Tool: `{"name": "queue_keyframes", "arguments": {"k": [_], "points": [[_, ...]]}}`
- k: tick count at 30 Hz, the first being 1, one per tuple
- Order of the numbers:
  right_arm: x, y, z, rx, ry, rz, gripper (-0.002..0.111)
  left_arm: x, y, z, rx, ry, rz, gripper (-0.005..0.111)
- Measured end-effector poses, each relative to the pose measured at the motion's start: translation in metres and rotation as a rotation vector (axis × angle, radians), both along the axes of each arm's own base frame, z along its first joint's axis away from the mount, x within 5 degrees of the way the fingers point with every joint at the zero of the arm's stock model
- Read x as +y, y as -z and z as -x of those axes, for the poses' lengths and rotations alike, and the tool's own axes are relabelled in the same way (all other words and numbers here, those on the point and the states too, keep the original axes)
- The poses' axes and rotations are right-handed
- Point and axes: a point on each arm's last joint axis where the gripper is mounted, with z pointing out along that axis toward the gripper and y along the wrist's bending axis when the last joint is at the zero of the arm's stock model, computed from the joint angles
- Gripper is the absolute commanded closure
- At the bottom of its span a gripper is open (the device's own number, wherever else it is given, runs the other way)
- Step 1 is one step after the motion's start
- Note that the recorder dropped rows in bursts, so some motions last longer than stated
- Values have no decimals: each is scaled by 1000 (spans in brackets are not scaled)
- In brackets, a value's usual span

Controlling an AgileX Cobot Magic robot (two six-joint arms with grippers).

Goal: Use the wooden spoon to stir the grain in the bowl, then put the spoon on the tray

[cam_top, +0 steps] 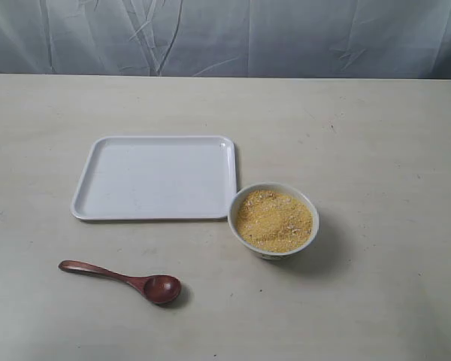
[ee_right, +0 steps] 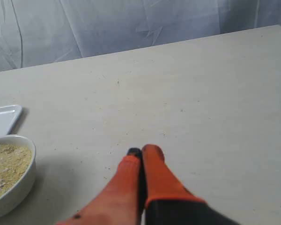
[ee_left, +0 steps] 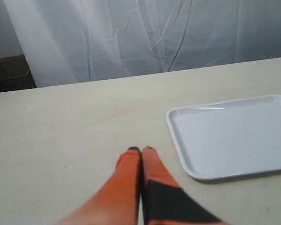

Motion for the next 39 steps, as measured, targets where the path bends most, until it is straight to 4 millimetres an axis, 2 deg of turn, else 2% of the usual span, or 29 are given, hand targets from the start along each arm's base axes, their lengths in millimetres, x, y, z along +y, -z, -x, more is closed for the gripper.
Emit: {"name": "queue_keyframes", "arguments": {"k": [9,18,27,31,35,39], "points": [[0,-3,-1,-30,0,-1,108,0,0,0,0,0,0,107],[0,-40,-3,-449,6,-19,108,0,0,0,0,0,0,107],[-1,-61,3,-686,9,-29,109,0,0,0,0,0,0,107],[-1,-66,3,-586,7,-23,109,0,0,0,0,0,0,107],[0,-91,-1,-341,3,1,109,0,0,0,0,0,0,107],[3,-111,-22,-10,-27,25,109,0,0,0,0,0,0,107]]}}
